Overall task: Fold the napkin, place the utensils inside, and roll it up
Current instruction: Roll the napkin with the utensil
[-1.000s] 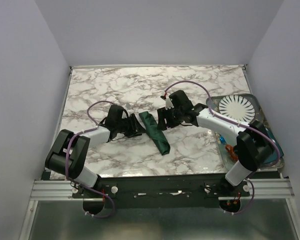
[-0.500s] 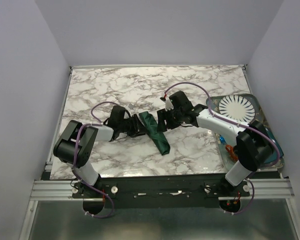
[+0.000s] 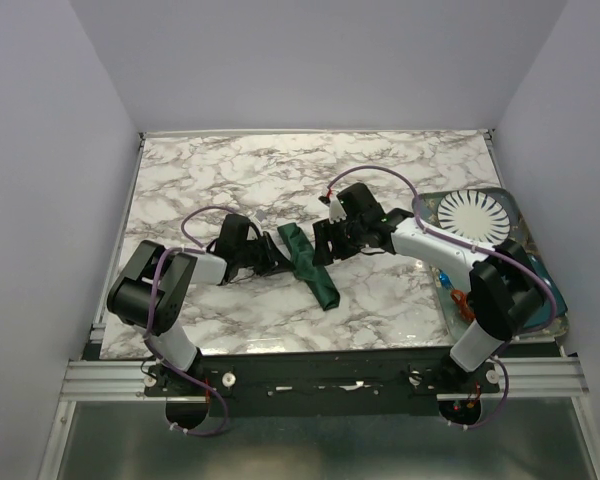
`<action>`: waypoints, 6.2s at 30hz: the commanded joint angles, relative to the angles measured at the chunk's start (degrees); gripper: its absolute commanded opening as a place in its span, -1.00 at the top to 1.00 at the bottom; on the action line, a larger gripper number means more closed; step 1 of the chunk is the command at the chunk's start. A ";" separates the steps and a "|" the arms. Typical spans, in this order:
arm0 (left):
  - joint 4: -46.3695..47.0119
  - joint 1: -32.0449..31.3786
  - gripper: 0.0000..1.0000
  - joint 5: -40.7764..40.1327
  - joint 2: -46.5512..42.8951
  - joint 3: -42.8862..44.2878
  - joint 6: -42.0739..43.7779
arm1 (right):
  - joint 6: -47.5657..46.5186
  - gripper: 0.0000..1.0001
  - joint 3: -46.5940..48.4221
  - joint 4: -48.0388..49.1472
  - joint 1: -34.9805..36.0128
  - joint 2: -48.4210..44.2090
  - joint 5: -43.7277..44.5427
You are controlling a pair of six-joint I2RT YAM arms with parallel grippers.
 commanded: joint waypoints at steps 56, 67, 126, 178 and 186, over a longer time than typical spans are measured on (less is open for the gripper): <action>-3.95 -1.02 0.30 -7.37 0.13 -1.22 1.41 | -5.62 -0.55 19.01 -9.29 12.63 24.31 32.96; -19.86 0.03 0.15 -25.47 -18.75 -0.43 5.19 | -4.48 -0.20 14.53 -5.16 12.46 23.70 27.96; -13.72 -0.94 0.17 -13.97 -16.67 2.48 3.09 | 5.63 -0.08 52.57 -26.87 -29.03 42.40 4.41; -15.56 -3.05 0.00 -5.88 -28.97 28.30 4.84 | -4.22 -1.00 19.70 -23.26 -24.11 -35.62 11.07; -17.50 -3.05 -0.08 -6.14 -29.23 35.96 7.04 | -5.79 -1.00 15.58 -15.97 -24.11 -45.12 13.37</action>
